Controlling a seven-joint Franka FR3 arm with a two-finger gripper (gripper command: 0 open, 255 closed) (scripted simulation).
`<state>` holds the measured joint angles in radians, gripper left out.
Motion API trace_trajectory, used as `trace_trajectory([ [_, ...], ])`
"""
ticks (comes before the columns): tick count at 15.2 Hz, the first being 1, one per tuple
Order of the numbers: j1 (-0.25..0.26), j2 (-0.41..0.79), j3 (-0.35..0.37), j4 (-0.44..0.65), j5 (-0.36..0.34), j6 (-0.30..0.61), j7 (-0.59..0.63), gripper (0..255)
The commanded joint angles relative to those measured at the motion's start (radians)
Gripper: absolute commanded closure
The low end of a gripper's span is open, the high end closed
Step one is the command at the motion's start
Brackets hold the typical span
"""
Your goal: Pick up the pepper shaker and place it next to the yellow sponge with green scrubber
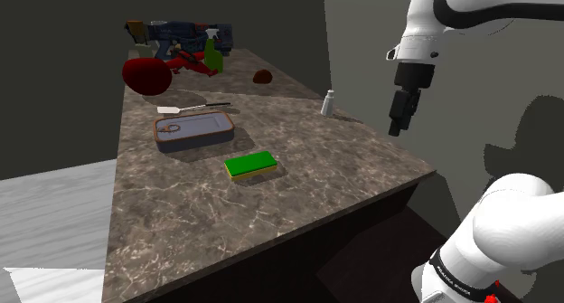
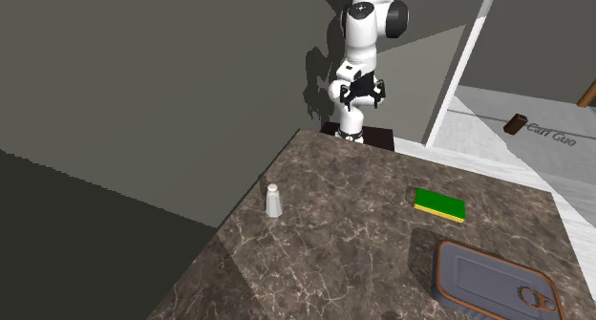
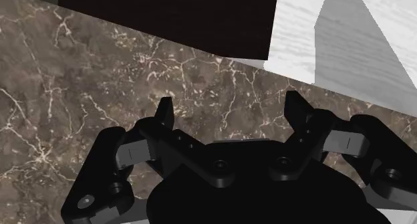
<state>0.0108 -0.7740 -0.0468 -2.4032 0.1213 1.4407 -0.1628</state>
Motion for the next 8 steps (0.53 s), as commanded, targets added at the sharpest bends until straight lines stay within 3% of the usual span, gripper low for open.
trace_trajectory([
  [1, 0.000, 0.000, 0.000, 0.000, 0.000, 0.000, 0.000, 0],
  [8, -0.019, 0.205, -0.071, 0.092, -0.058, 0.159, -0.104, 0],
])
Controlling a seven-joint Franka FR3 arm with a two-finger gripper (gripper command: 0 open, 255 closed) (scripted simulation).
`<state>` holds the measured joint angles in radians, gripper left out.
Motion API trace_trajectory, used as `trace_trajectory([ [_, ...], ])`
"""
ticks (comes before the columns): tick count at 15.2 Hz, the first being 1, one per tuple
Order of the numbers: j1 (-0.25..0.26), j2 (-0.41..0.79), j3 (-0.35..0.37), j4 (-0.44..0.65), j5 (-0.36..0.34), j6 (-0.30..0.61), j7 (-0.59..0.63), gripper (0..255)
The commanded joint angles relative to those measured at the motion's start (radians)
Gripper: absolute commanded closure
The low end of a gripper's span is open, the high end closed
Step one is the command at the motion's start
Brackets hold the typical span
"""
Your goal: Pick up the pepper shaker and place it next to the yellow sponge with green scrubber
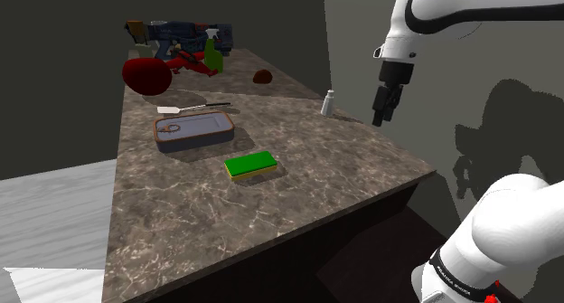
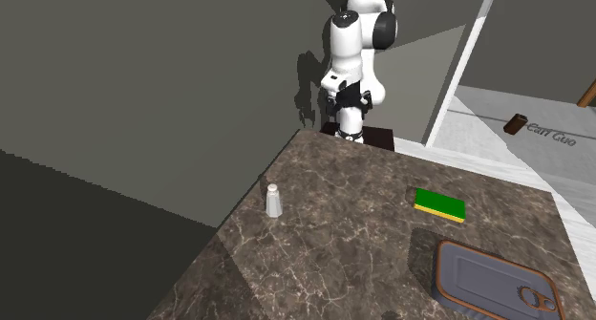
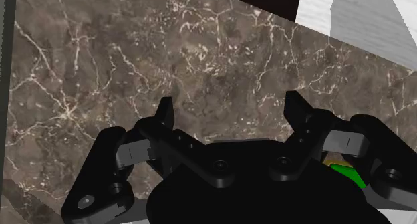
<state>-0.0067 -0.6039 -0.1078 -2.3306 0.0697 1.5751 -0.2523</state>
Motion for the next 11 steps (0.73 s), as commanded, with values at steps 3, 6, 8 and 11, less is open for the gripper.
trace_trajectory([
  [3, -0.007, 0.128, -0.038, 0.076, -0.018, 0.081, -0.057, 0],
  [6, -0.011, 0.224, -0.066, 0.142, -0.023, 0.130, -0.099, 0],
  [8, -0.014, 0.288, -0.083, 0.192, -0.021, 0.158, -0.126, 0],
  [11, -0.019, 0.386, -0.107, 0.276, -0.012, 0.192, -0.168, 0],
])
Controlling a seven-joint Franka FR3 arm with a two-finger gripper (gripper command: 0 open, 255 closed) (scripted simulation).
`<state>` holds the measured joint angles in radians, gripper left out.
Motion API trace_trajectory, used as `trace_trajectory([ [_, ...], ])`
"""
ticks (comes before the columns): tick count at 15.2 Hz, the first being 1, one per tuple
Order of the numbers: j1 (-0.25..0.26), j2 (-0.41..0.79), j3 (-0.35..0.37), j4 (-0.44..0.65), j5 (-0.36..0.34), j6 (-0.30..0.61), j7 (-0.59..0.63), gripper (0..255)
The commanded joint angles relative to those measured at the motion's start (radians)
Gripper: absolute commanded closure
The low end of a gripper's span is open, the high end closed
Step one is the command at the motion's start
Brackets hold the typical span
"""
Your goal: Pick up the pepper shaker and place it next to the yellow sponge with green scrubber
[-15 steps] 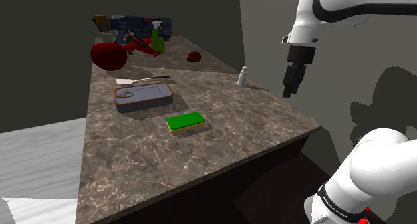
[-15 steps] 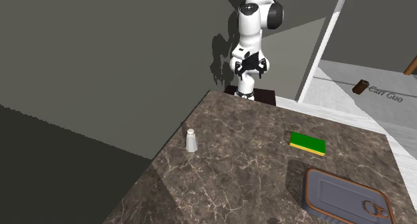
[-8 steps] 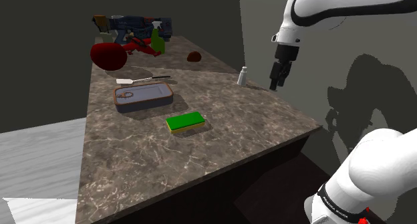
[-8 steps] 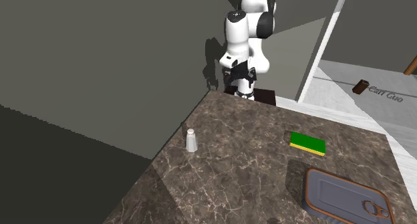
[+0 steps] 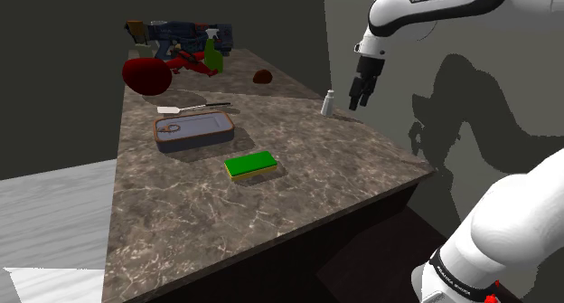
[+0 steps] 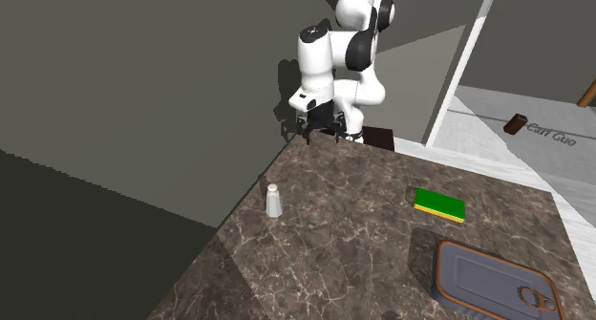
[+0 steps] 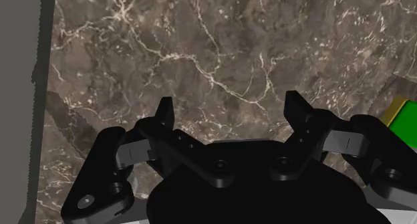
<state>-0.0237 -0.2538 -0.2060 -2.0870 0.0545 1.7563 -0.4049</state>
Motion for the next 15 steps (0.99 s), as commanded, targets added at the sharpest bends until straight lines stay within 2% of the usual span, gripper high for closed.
trace_trajectory([
  [1, -0.004, 0.069, -0.017, 0.063, 0.008, 0.020, -0.030, 0],
  [9, -0.035, 0.344, -0.063, 0.354, 0.073, 0.051, -0.139, 0],
  [15, -0.088, 0.574, -0.075, 0.651, 0.142, 0.016, -0.205, 0],
])
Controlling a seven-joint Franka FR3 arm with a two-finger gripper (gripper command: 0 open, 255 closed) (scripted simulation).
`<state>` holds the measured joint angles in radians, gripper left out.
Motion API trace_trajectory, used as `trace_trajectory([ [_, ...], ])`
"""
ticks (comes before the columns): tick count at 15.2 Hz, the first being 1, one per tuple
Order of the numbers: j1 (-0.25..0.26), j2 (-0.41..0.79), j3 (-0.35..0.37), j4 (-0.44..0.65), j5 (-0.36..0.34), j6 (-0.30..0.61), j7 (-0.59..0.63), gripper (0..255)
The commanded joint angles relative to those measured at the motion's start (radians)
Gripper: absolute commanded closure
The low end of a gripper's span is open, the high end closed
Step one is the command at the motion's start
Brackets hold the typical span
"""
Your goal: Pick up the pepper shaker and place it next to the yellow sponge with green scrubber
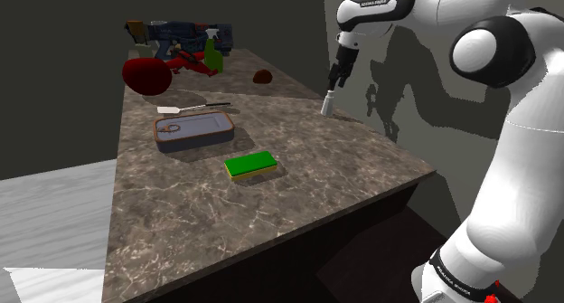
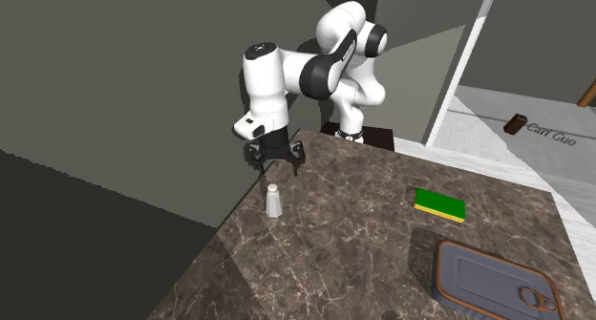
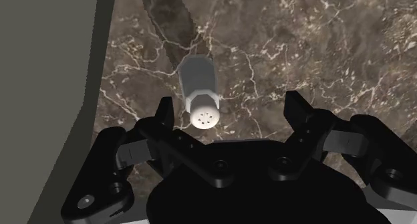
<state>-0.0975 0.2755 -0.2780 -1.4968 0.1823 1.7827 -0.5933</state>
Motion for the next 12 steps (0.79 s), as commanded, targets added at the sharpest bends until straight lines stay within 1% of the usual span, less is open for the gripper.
trace_trajectory([
  [1, -0.027, 0.087, -0.003, 0.120, 0.026, -0.022, -0.025, 0],
  [2, -0.029, 0.091, -0.002, 0.126, 0.027, -0.023, -0.025, 0],
  [9, -0.019, 0.097, 0.004, 0.034, 0.031, 0.075, -0.031, 0],
  [12, -0.019, 0.097, 0.003, 0.034, 0.031, 0.075, -0.031, 0],
])
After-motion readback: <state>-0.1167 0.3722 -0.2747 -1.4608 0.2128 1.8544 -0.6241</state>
